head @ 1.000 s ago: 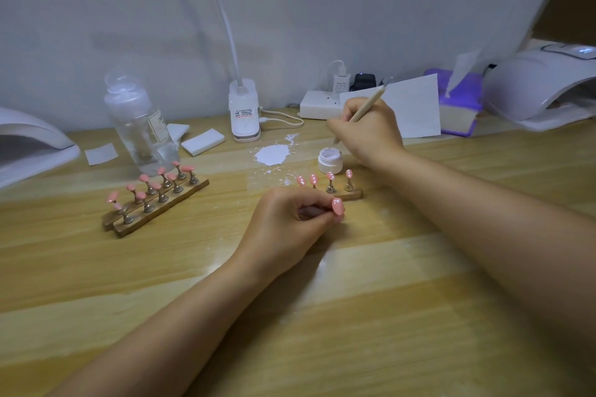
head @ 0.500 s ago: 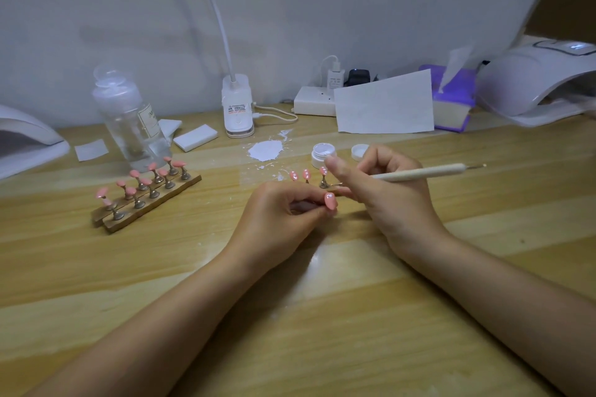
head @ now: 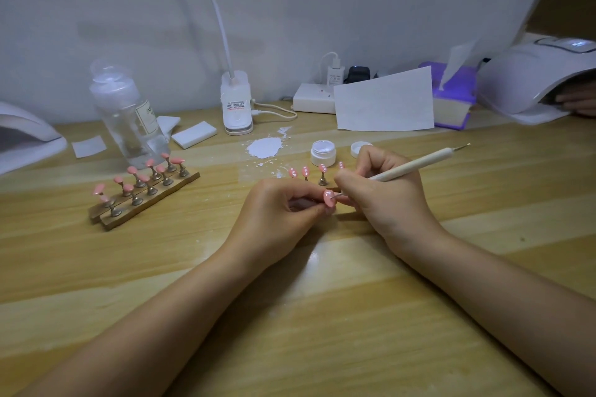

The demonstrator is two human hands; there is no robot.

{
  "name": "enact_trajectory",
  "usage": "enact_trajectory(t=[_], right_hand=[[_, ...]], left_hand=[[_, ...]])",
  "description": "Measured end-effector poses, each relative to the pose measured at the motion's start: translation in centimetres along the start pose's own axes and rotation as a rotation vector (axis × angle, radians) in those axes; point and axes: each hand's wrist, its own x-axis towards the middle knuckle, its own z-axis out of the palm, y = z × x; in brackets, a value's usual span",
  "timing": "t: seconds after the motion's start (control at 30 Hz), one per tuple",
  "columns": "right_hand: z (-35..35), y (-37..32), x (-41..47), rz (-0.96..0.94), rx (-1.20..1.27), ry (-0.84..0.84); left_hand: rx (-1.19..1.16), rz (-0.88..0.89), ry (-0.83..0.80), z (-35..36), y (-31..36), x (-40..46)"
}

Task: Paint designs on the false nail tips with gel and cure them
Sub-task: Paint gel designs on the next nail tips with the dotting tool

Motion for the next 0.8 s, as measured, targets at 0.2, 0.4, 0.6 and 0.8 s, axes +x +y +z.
enact_trajectory(t=[0.2, 0.4, 0.6, 0.8], right_hand=[[-0.02, -0.17, -0.09, 0.007, 0.004, -0.001], [0.08, -0.36, -0.15, 0.007, 0.019, -0.017], [-0.02, -0.34, -0.08, 0.019, 0.019, -0.002], [0.02, -0.46, -0.26, 0.012, -0.025, 0.027]], left_hand=[[0.011, 0.002, -0.006, 0.08, -0.14, 0.03], [0.012, 0.002, -0.004, 0.06, -0.18, 0.01], [0.011, 0.01, -0.009, 0.03, -0.19, -0.04], [0.023, 0.009, -0.005, 0.02, 0.02, -0.09]])
